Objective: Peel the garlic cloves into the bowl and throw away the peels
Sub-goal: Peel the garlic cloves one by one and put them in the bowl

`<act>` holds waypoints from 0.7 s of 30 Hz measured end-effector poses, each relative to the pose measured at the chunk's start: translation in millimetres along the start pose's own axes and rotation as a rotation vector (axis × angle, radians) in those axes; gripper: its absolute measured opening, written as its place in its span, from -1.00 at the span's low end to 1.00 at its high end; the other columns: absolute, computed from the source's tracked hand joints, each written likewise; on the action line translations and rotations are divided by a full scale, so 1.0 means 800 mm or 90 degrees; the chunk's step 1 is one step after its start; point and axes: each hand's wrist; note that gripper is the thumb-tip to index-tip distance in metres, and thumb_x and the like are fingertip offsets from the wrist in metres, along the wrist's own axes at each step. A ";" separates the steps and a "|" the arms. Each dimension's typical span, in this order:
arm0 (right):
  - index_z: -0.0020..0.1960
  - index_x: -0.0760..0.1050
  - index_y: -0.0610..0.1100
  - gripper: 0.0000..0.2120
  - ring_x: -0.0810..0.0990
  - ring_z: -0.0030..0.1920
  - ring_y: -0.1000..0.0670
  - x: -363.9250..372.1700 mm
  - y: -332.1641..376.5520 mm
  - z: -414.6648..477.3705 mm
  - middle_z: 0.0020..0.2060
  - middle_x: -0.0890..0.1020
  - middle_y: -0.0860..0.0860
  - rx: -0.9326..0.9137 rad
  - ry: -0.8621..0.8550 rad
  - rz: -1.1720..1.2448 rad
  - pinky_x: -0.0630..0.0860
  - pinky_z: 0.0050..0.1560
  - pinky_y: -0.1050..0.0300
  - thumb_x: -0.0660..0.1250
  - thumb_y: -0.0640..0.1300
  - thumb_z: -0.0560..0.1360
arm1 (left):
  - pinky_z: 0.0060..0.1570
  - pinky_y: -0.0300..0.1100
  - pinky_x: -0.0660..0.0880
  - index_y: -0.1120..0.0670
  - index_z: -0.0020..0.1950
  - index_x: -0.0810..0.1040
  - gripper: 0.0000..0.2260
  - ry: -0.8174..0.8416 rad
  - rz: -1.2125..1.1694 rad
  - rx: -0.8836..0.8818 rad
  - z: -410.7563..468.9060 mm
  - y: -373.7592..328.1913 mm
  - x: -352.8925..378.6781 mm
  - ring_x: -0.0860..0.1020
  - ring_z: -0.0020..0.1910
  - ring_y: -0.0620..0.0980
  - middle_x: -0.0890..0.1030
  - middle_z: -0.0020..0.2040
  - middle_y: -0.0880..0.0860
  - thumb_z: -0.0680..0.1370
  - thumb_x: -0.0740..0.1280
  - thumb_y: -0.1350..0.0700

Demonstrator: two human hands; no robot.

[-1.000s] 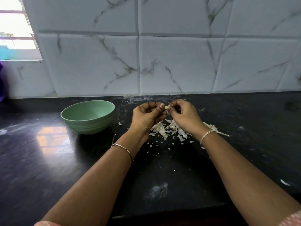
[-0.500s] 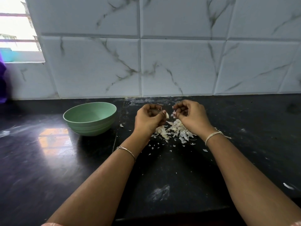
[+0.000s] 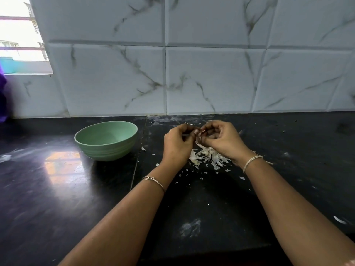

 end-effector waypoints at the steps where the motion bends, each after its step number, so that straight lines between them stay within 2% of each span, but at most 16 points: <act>1: -0.11 0.56 -0.06 -0.80 0.63 -0.22 0.02 0.001 -0.001 0.000 -0.18 0.66 -0.06 0.003 -0.007 -0.001 0.63 -0.08 0.10 0.51 -0.30 0.40 | -0.05 -0.10 0.62 0.09 -0.03 0.67 -0.92 0.006 -0.013 -0.004 0.001 0.000 -0.001 0.65 -0.16 -0.08 0.68 -0.16 -0.05 0.54 0.40 0.21; 4: -0.12 0.56 -0.07 -0.85 0.65 -0.19 -0.03 0.002 0.000 -0.001 -0.20 0.66 -0.09 0.018 -0.015 0.017 0.63 -0.07 0.08 0.50 -0.24 0.42 | 0.01 -0.08 0.62 0.06 -0.02 0.68 -0.91 0.048 -0.067 -0.033 0.000 -0.003 -0.004 0.67 -0.11 -0.03 0.71 -0.14 0.01 0.53 0.42 0.20; 7: -0.12 0.59 -0.14 -0.90 0.68 -0.16 -0.06 0.001 0.004 -0.001 -0.23 0.67 -0.10 0.034 -0.045 0.063 0.64 -0.10 0.11 0.43 -0.32 0.46 | 0.05 0.01 0.62 0.05 0.03 0.67 -0.82 0.081 -0.141 -0.082 0.000 -0.004 -0.007 0.68 -0.09 0.10 0.71 -0.10 0.10 0.45 0.50 0.18; 9: -0.07 0.61 -0.22 -0.93 0.69 -0.17 -0.06 0.001 0.006 -0.001 -0.20 0.69 -0.15 0.037 -0.068 0.094 0.64 -0.14 0.15 0.41 -0.34 0.48 | 0.06 0.04 0.61 0.05 0.03 0.66 -0.80 0.073 -0.146 -0.092 0.002 -0.001 -0.009 0.68 -0.08 0.09 0.71 -0.08 0.08 0.42 0.51 0.18; 13: -0.09 0.62 -0.16 -0.92 0.70 -0.18 -0.01 0.002 0.006 -0.001 -0.20 0.70 -0.11 0.013 -0.073 0.089 0.62 -0.16 0.20 0.40 -0.32 0.49 | -0.02 -0.01 0.62 0.12 -0.07 0.65 -0.89 0.070 -0.180 -0.124 0.001 -0.002 -0.011 0.64 -0.21 0.04 0.69 -0.17 0.17 0.46 0.45 0.30; 16: -0.14 0.63 -0.09 -0.89 0.70 -0.21 0.04 0.003 0.001 0.000 -0.25 0.70 -0.03 -0.025 -0.079 0.003 0.63 -0.16 0.19 0.42 -0.28 0.48 | -0.10 -0.09 0.61 0.14 -0.11 0.65 -0.90 0.056 -0.193 -0.128 0.000 -0.004 -0.010 0.62 -0.24 0.02 0.67 -0.22 0.16 0.44 0.48 0.30; 19: -0.15 0.66 -0.10 -0.94 0.64 -0.32 0.16 0.006 -0.001 0.000 -0.33 0.67 0.08 -0.082 -0.093 -0.155 0.57 -0.25 0.31 0.43 -0.22 0.45 | -0.09 -0.07 0.63 0.10 -0.15 0.66 -0.89 0.033 -0.192 -0.125 0.001 -0.003 -0.012 0.63 -0.25 -0.01 0.67 -0.26 0.09 0.39 0.54 0.24; 21: -0.17 0.66 -0.10 -0.95 0.61 -0.34 0.17 0.006 0.000 -0.001 -0.35 0.65 0.10 -0.115 -0.106 -0.220 0.53 -0.27 0.32 0.43 -0.21 0.44 | -0.12 -0.09 0.62 0.12 -0.15 0.66 -0.90 0.032 -0.202 -0.133 0.000 -0.003 -0.011 0.62 -0.27 -0.02 0.66 -0.28 0.08 0.39 0.54 0.23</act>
Point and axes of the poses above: each hand's wrist, its own z-axis towards the middle knuckle, its own x-axis out of the palm, y = z × x
